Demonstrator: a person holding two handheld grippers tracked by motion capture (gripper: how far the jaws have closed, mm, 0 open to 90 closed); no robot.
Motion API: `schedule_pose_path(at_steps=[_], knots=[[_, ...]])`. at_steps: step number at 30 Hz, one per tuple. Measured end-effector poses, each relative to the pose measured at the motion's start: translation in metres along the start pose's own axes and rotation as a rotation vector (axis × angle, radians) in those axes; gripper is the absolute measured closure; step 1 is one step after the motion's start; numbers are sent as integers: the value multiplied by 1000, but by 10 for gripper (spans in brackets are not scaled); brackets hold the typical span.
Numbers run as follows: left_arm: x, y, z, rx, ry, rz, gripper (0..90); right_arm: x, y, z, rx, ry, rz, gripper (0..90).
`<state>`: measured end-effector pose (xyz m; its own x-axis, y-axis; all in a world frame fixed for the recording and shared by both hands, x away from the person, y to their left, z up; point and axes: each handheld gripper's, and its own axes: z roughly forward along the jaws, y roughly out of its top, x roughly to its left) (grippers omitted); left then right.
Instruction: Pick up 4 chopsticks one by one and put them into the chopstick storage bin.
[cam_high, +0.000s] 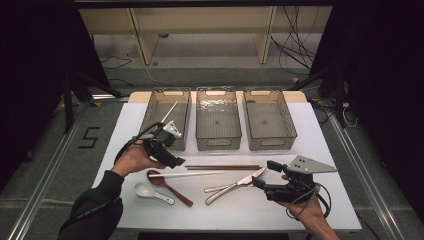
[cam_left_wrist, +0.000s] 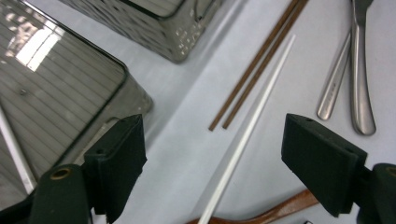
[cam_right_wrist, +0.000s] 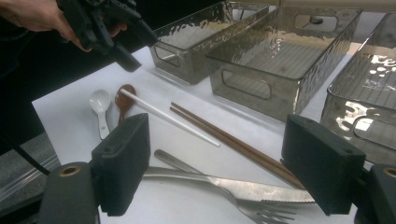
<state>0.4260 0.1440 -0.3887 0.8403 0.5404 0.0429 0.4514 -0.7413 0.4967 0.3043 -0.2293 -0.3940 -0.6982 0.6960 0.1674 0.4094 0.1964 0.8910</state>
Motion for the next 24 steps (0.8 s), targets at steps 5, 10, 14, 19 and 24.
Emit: schedule_pose_path(at_steps=[5,10,14,19,24], knots=[[-5,-4,12,82,-13,24,215,0,0,0,-1,1,-1,248],[-9,-8,22,142,-26,56,249,0,0,0,0,1,-1,248],[-9,-11,26,161,-27,55,300,0,0,-1,0,0,-4,248],[-10,-14,34,202,-49,74,364,1,0,0,1,1,-11,248],[-9,-17,41,230,-61,80,421,0,0,1,5,3,-10,248]])
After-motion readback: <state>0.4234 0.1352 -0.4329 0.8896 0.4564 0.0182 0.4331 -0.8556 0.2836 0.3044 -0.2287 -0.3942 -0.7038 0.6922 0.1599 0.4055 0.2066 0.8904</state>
